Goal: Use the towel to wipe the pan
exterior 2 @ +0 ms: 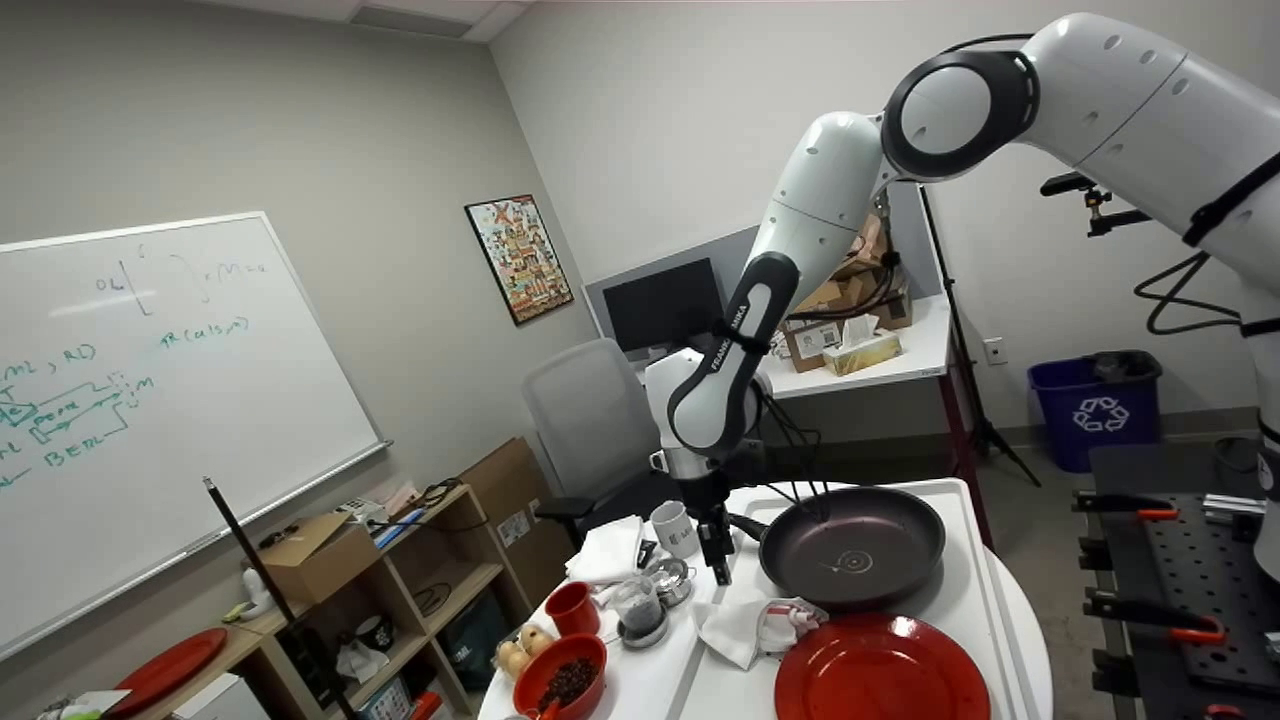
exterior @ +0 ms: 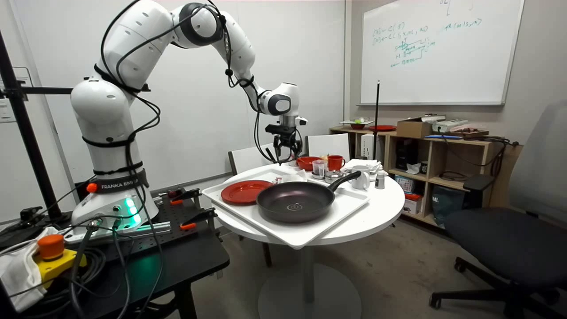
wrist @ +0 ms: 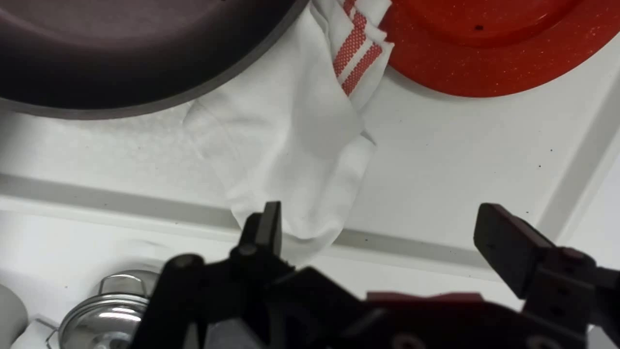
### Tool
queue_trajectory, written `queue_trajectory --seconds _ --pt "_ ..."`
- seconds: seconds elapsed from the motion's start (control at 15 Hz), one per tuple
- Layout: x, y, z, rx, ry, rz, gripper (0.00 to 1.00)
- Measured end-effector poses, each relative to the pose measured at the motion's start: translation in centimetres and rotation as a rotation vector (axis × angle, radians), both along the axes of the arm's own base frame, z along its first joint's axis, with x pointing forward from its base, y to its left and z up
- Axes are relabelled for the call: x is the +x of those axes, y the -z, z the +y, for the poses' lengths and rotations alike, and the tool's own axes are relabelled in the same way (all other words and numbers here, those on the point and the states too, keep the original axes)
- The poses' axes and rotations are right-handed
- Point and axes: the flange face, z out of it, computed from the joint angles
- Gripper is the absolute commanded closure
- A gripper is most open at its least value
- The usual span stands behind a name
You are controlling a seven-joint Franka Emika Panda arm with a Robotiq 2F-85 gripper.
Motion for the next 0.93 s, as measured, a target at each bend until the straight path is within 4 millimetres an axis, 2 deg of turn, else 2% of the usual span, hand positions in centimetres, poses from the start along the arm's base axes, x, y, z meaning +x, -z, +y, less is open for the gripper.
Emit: queue_trajectory --seconds 0.47,0.93 --pt "1.3 3.1 0.8 -0.037 0.086 0.005 0.0" --pt "1.5 6.3 2.3 -0.115 0.172 0.011 0.0"
